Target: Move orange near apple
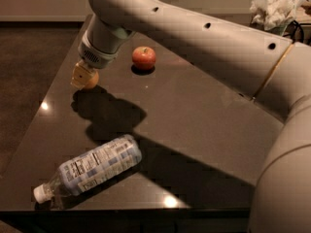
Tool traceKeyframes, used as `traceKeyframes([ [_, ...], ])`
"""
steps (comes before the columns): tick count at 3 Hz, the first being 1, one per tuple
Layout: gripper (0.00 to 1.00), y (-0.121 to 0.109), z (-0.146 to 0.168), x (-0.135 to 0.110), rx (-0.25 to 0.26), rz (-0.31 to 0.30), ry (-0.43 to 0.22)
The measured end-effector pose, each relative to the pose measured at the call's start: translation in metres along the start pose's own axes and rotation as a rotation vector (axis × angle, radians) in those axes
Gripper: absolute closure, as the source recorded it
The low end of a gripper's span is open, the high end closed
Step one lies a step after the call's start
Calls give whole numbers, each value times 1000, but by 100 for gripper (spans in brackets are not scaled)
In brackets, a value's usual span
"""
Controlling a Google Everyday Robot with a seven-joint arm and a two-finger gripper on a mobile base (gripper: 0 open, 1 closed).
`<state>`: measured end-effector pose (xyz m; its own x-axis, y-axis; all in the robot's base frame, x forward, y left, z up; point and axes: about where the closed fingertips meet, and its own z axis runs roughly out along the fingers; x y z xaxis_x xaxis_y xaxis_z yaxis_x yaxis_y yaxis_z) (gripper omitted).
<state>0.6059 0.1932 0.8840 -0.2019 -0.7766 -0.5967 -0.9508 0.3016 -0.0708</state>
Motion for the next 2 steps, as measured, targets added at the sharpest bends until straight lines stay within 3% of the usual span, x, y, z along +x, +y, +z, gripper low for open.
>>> traceKeyframes([
  [1, 100, -21, -38, 14, 27, 34, -3],
  [2, 100, -50, -71, 37, 86, 87, 0],
])
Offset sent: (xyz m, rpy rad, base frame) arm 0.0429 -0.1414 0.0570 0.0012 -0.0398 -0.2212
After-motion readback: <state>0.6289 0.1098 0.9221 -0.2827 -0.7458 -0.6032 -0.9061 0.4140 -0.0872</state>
